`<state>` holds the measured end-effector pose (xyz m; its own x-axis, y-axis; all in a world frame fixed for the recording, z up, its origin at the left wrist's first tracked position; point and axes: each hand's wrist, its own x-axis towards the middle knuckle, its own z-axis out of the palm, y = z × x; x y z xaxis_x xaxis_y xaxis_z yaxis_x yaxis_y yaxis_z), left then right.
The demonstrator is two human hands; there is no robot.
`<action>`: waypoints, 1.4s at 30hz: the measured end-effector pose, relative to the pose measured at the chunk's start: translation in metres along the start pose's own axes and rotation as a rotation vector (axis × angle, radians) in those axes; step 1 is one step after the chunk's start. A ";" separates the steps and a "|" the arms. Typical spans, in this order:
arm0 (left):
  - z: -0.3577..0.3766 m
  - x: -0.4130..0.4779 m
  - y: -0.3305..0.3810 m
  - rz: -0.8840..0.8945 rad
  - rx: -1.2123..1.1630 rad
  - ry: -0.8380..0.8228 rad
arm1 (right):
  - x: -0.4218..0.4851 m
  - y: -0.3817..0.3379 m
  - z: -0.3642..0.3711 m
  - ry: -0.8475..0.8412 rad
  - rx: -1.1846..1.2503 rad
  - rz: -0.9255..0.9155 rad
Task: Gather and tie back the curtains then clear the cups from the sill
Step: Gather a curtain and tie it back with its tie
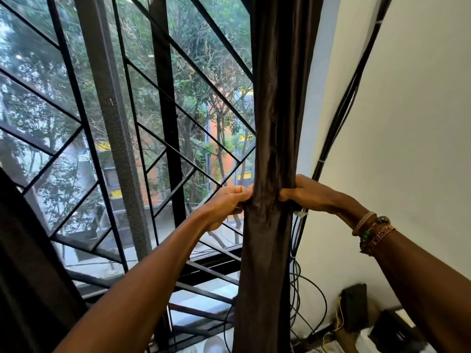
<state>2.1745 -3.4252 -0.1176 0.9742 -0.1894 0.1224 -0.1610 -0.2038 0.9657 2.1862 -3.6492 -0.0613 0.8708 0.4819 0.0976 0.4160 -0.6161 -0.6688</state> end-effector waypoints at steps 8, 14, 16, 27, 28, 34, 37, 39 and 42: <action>0.001 -0.001 0.004 0.083 -0.008 0.137 | 0.006 -0.001 0.002 -0.011 -0.085 -0.002; 0.015 -0.007 0.004 -0.079 -0.230 0.047 | 0.004 -0.004 0.004 -0.058 0.114 0.003; 0.017 -0.011 0.008 -0.096 -0.192 0.020 | 0.003 -0.005 0.001 -0.095 0.127 -0.017; 0.030 -0.012 0.011 -0.224 -0.540 -0.248 | 0.004 -0.020 -0.016 -0.195 -0.184 -0.110; 0.030 -0.011 0.010 -0.231 -0.532 -0.272 | 0.005 -0.019 -0.015 -0.192 -0.209 -0.122; 0.036 -0.014 0.020 -0.309 -0.482 -0.426 | 0.009 -0.017 -0.014 -0.175 -0.248 -0.161; 0.031 0.006 -0.005 -0.413 -0.416 -0.398 | 0.013 -0.013 -0.011 -0.148 -0.296 -0.177; 0.032 0.004 -0.001 -0.431 -0.346 -0.322 | 0.013 -0.015 -0.009 -0.139 -0.298 -0.174; 0.039 0.001 0.004 -0.394 -0.363 -0.195 | 0.009 -0.025 -0.009 -0.192 -0.259 -0.170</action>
<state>2.1684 -3.4635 -0.1228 0.8970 -0.3469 -0.2738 0.3064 0.0415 0.9510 2.1860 -3.6352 -0.0377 0.7285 0.6841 0.0343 0.6243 -0.6426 -0.4441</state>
